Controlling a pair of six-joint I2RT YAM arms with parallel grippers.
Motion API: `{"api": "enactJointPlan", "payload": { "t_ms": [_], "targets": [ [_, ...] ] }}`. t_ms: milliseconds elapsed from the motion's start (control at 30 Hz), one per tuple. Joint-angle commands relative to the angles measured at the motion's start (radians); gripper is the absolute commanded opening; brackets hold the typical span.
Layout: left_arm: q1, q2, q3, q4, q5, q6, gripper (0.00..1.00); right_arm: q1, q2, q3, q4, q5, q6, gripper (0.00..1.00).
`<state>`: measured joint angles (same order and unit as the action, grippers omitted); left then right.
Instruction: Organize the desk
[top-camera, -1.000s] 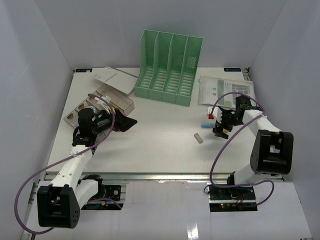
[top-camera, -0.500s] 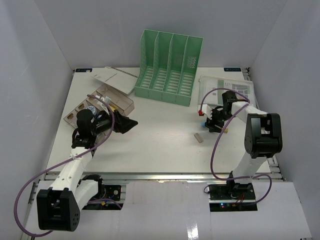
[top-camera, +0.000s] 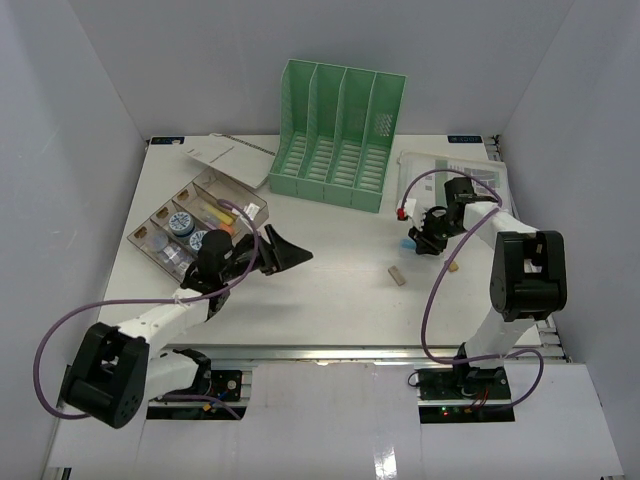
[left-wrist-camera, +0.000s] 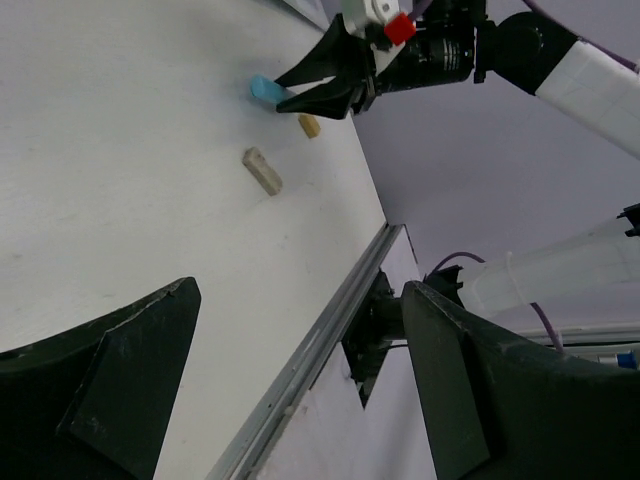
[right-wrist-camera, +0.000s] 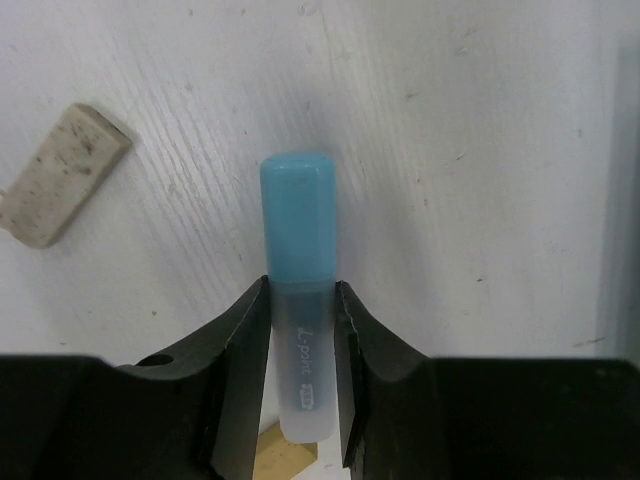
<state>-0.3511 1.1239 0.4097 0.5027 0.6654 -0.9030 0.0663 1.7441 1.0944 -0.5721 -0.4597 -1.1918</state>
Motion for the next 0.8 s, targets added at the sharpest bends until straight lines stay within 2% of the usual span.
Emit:
{"api": "enactJointPlan", "payload": {
  "t_ms": [0, 133, 233, 367, 467, 633, 767],
  "targets": [
    [-0.146, 0.105, 0.114, 0.136, -0.273, -0.090, 0.92, 0.034, -0.141, 0.084, 0.017, -0.118, 0.219, 0.09],
    [-0.230, 0.238, 0.196, 0.174, -0.398, -0.146, 0.92, 0.078, -0.216, 0.065, 0.031, -0.164, 0.386, 0.08],
    [-0.297, 0.358, 0.281, 0.175, -0.496, -0.204, 0.91, 0.156, -0.322, -0.011, 0.139, -0.145, 0.584, 0.08],
    [-0.346, 0.489, 0.377, 0.198, -0.593, -0.224, 0.88, 0.238, -0.423, -0.098, 0.255, -0.105, 0.741, 0.08],
    [-0.374, 0.546, 0.453, 0.203, -0.610, -0.226, 0.86, 0.282, -0.476, -0.133, 0.301, -0.062, 0.798, 0.08],
    [-0.404, 0.613, 0.520, 0.193, -0.622, -0.225, 0.81, 0.307, -0.477, -0.117, 0.303, -0.058, 0.860, 0.08],
    [-0.422, 0.638, 0.528, 0.208, -0.620, -0.225, 0.70, 0.322, -0.460, -0.106, 0.319, -0.074, 0.914, 0.08]
  ]
}}
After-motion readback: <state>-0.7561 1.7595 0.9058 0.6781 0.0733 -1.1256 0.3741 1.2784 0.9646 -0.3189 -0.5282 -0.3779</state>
